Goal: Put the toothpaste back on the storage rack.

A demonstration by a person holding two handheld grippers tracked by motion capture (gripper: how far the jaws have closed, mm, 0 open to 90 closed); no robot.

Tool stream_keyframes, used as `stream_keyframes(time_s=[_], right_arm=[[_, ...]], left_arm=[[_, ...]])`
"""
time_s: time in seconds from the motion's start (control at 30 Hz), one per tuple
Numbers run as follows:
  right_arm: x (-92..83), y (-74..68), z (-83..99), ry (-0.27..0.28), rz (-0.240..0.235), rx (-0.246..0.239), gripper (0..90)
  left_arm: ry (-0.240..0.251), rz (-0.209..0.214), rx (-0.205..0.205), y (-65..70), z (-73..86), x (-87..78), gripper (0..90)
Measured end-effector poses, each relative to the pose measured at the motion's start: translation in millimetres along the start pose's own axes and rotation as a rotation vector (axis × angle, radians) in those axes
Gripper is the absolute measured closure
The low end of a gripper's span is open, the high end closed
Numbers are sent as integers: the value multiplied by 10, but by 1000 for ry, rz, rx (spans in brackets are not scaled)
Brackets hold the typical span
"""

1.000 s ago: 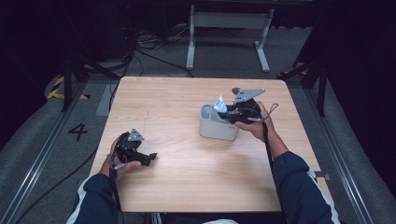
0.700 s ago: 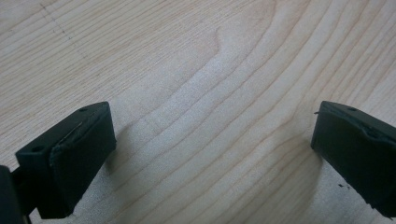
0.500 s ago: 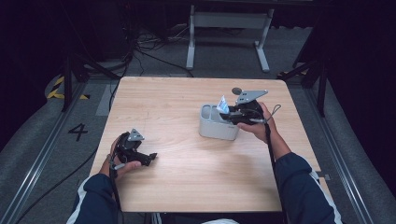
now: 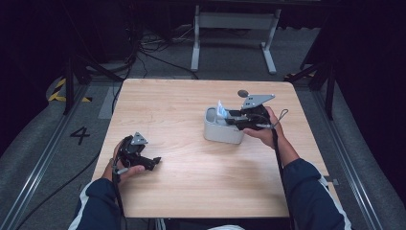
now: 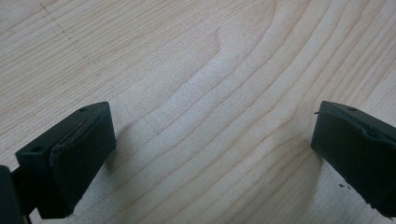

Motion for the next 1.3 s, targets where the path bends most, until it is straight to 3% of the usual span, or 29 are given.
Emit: stream_keyframes(time_s=[0.4, 0.83, 1.3], right_arm=[[-108, -5, -13, 14, 21, 2, 551], [-250, -71, 22, -6, 38, -24, 507], [-441, -117, 163, -30, 60, -30, 449]], left_arm=[[-1, 0, 0, 0, 0, -1, 1], [-1, 0, 0, 0, 0, -1, 2], [2, -2, -5, 3, 1, 1, 2]])
Point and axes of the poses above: each handheld gripper's, and its own axes: x roughly forward along the jaws, z roughly out of its underside, y roughly to its right, the point moved 7 cm from there along x, roughly forward along the jaws, and after that the axes turned 9 degrees about -x, right-handed, at the moved point
